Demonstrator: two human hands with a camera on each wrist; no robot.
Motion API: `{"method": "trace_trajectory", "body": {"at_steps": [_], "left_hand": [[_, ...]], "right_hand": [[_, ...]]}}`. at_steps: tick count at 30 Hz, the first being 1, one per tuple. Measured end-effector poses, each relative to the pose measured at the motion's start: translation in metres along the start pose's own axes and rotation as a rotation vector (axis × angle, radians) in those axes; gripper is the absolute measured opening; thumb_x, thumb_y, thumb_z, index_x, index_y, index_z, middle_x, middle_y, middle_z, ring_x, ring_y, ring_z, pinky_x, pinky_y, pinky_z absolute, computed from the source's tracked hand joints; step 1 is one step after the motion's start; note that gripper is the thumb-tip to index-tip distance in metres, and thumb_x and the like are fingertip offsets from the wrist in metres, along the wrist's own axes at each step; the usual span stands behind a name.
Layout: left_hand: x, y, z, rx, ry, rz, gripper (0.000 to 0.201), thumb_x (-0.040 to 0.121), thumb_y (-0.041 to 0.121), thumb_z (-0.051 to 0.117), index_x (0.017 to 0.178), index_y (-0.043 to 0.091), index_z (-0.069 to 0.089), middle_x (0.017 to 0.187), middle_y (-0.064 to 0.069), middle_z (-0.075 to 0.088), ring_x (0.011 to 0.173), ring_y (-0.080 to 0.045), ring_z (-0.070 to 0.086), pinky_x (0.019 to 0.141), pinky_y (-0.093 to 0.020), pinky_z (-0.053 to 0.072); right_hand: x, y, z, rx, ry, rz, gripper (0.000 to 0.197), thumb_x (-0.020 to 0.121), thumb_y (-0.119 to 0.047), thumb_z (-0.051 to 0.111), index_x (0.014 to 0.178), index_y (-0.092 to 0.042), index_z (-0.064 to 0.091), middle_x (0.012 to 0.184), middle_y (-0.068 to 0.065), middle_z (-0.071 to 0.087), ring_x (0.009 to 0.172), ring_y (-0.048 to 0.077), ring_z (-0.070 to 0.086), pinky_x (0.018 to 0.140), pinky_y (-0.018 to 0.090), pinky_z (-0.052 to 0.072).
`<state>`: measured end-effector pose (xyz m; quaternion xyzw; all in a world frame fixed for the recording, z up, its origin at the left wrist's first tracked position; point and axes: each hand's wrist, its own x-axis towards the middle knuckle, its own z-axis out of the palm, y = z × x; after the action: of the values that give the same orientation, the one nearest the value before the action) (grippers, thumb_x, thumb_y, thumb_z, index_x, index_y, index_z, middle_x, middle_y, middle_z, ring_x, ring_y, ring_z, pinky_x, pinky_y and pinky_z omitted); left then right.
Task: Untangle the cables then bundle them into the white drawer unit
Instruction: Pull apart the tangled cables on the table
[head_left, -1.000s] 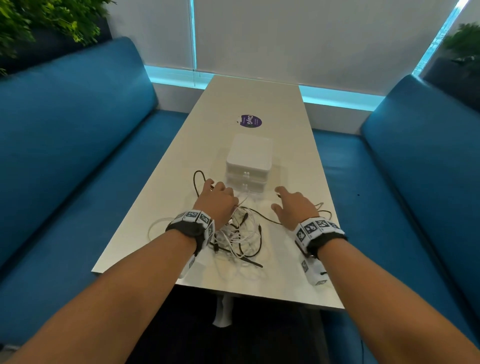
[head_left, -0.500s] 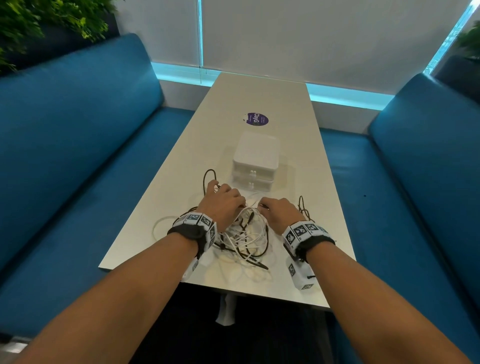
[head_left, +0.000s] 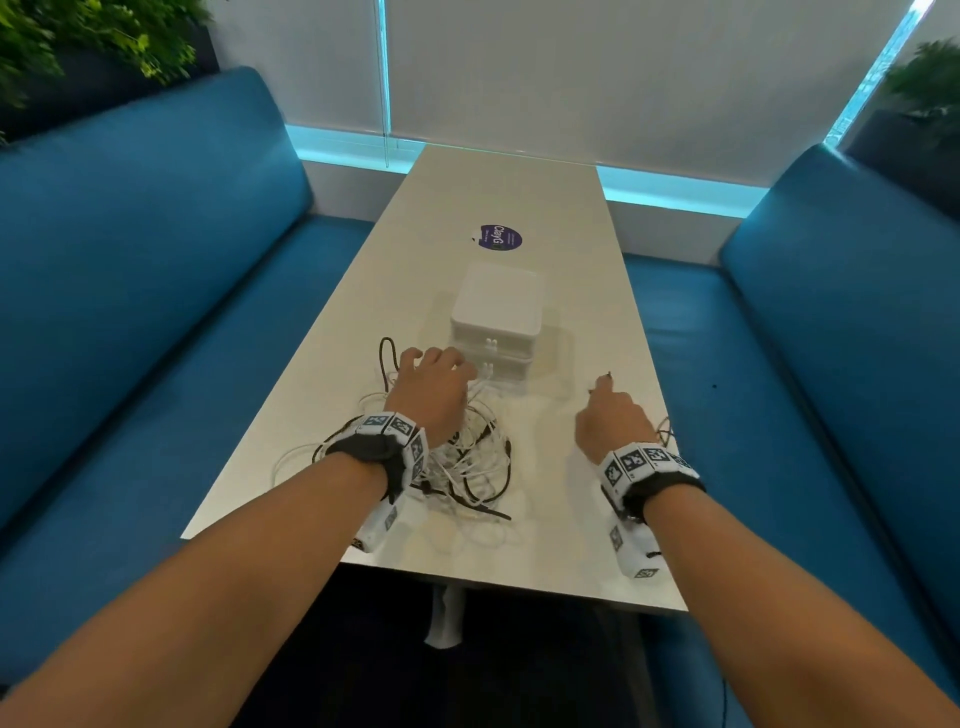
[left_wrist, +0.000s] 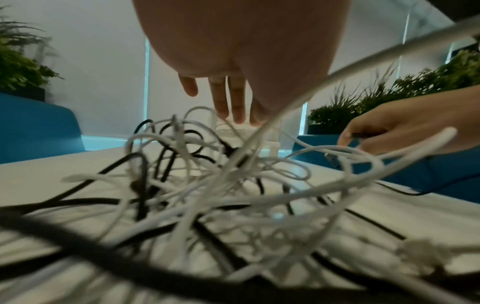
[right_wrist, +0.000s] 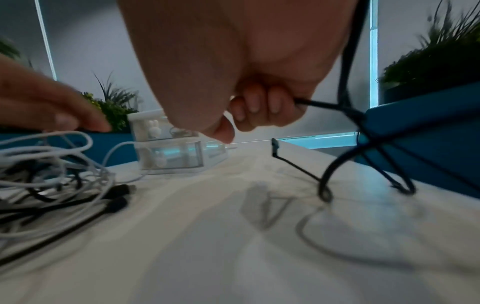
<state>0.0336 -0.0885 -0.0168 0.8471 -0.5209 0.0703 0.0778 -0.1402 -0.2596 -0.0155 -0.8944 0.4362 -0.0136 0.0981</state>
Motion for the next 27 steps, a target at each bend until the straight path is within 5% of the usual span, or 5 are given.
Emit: {"method": "trace_trajectory", "body": {"at_steps": [7, 12, 16, 22, 27], "left_hand": [[-0.003, 0.051, -0.009, -0.058, -0.107, 0.244, 0.026, 0.099, 0.029, 0.042, 0.102, 0.018, 0.065, 0.104, -0.002, 0.061, 0.102, -0.025, 0.05, 0.097, -0.042, 0.036], [-0.014, 0.061, 0.004, 0.139, -0.365, 0.258, 0.05, 0.092, 0.061, 0.044, 0.084, 0.019, 0.07, 0.081, 0.0, 0.057, 0.095, -0.025, 0.047, 0.097, -0.048, 0.028], [-0.018, 0.061, 0.012, 0.188, -0.402, 0.266, 0.059, 0.078, 0.076, 0.05, 0.073, 0.019, 0.065, 0.078, 0.001, 0.057, 0.088, -0.022, 0.04, 0.097, -0.047, 0.025], [-0.013, 0.066, 0.01, 0.185, -0.422, 0.236, 0.018, 0.084, 0.03, 0.058, 0.072, 0.017, 0.054, 0.084, -0.001, 0.056, 0.103, -0.028, 0.048, 0.104, -0.05, 0.024], [-0.012, 0.064, 0.012, -0.002, -0.367, 0.13, 0.015, 0.096, 0.024, 0.046, 0.093, 0.017, 0.059, 0.089, -0.004, 0.064, 0.101, -0.028, 0.052, 0.104, -0.049, 0.026]], "right_hand": [[-0.009, -0.022, 0.023, -0.095, -0.147, -0.288, 0.024, 0.104, -0.026, 0.035, 0.115, -0.011, 0.049, 0.104, 0.019, 0.063, 0.09, 0.038, 0.062, 0.07, 0.039, 0.046], [-0.008, 0.006, 0.013, -0.216, -0.143, -0.061, 0.032, 0.102, -0.016, 0.03, 0.128, -0.012, 0.048, 0.118, 0.015, 0.063, 0.106, 0.035, 0.063, 0.081, 0.04, 0.046], [-0.008, 0.028, 0.002, -0.155, -0.153, 0.15, 0.024, 0.096, -0.01, 0.045, 0.116, -0.005, 0.058, 0.121, 0.012, 0.062, 0.11, 0.031, 0.063, 0.084, 0.036, 0.049], [-0.004, -0.005, 0.011, 0.055, -0.189, 0.025, 0.025, 0.098, -0.018, 0.045, 0.115, -0.005, 0.057, 0.116, 0.018, 0.063, 0.105, 0.037, 0.062, 0.079, 0.037, 0.048], [-0.011, -0.023, 0.018, 0.222, -0.192, -0.055, 0.02, 0.101, -0.026, 0.043, 0.113, -0.013, 0.052, 0.103, 0.017, 0.06, 0.086, 0.035, 0.061, 0.076, 0.041, 0.054]]}}
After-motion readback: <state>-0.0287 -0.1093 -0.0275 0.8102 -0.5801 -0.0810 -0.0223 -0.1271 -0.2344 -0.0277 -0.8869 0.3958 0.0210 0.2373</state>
